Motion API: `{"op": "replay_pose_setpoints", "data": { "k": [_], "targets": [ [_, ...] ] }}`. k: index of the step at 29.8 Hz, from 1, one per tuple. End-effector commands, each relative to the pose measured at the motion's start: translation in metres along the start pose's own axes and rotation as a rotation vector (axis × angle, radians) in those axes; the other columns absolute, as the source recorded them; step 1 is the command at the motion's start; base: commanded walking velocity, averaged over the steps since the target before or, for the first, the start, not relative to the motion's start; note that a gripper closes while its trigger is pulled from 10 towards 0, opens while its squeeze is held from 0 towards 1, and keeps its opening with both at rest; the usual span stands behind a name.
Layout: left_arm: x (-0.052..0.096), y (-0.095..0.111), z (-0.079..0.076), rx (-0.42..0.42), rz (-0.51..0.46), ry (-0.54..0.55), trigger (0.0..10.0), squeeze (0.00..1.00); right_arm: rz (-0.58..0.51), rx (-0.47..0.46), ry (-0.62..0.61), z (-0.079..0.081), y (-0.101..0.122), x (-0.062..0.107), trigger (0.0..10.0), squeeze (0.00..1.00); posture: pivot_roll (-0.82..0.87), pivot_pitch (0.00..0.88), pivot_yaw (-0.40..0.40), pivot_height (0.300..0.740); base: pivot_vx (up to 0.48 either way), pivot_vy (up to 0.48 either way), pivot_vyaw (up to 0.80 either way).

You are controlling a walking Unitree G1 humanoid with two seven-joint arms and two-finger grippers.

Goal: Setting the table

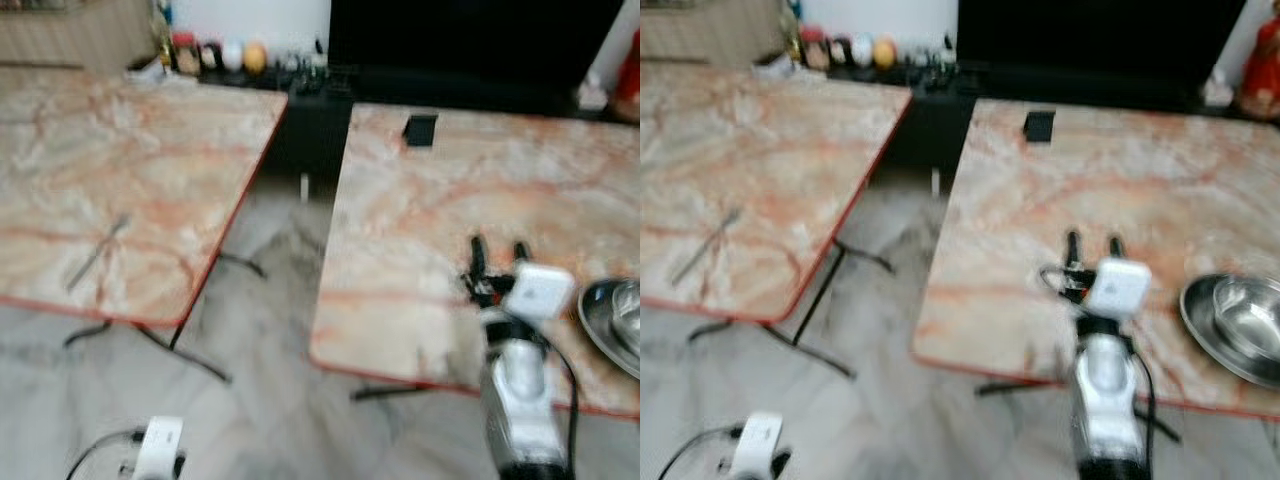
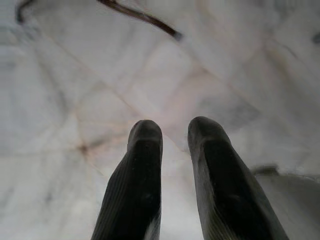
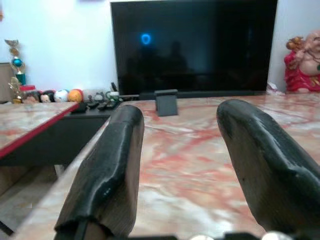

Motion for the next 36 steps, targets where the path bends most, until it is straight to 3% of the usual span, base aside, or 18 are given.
{"op": "replay_pose_setpoints", "data": {
  "k": [1,36],
  "targets": [
    [0.0014,-0.0064,-0.0064,0.008,0.024,-0.013,10.0,0.0,-0.002,0.009,-0.02,-0.0085,0.0019,0.0002,10.0,0.0,0.04,0.0,-0.009,0.731,0.0,0.446,0.0],
    [0.002,-0.0095,-0.0099,0.008,0.037,-0.022,10.0,0.0,0.012,-0.002,0.018,0.0008,-0.0014,-0.0038,10.0,0.0,0.04,0.0,-0.014,0.731,0.0,0.442,0.0]
  ]
}}
Point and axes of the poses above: a point about 5 cm out from each wrist's last joint towards the gripper, its own x axis pointing back from the gripper into the wrist, its own y axis along the axis of the wrist's last joint, z = x × y, the point moved 3 cm from there along -x, pointing out of the wrist towards the gripper, and after that the axes turned 9 degrees about -x, right-handed, at the moved point
